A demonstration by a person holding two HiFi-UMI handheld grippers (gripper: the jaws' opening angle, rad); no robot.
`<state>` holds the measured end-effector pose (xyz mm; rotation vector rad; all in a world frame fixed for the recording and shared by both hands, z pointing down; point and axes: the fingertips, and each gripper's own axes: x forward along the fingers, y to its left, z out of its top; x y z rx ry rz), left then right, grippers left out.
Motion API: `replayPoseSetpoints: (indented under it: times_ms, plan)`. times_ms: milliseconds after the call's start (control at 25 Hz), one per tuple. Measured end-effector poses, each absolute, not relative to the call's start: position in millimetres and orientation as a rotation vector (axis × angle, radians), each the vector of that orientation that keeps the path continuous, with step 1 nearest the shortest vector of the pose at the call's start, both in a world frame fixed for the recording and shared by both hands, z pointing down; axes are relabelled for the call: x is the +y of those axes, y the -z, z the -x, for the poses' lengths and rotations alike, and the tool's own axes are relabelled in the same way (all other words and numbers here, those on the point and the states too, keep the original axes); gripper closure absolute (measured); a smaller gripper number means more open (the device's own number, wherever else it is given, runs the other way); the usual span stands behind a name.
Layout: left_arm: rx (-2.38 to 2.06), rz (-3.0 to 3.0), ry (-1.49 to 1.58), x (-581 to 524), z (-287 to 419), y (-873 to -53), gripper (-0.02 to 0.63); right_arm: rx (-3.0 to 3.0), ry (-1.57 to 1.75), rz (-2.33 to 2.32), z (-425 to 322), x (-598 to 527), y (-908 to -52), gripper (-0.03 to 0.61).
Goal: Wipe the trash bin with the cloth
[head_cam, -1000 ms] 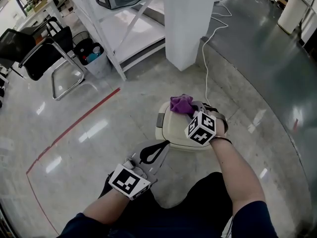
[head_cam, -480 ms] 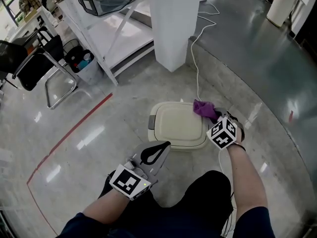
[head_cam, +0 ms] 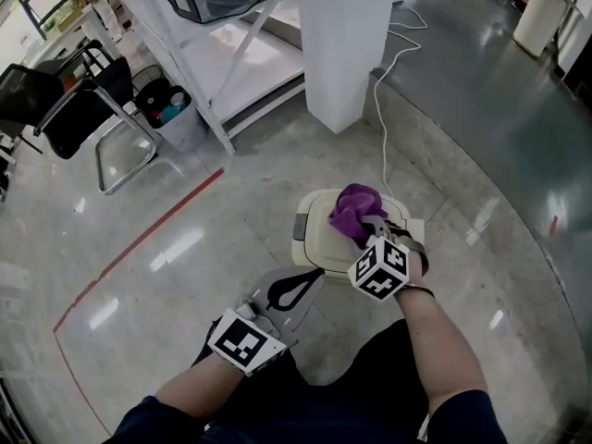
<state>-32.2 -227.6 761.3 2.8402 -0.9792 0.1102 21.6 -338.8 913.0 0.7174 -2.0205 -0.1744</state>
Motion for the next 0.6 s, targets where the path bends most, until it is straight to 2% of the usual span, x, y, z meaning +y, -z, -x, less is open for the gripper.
replayPoseSetpoints:
  times_ms: [320, 600]
  plan:
    - [-1.005, -2.821, -0.119, -223, 46, -766, 0.611, -2.071, 0.270, -0.503, 67, -313, -914, 0.497]
    - [-0.986, -2.825, -0.117, -223, 43, -767, 0.611, -2.053, 0.262, -0.515, 34, -295, -921, 0.497]
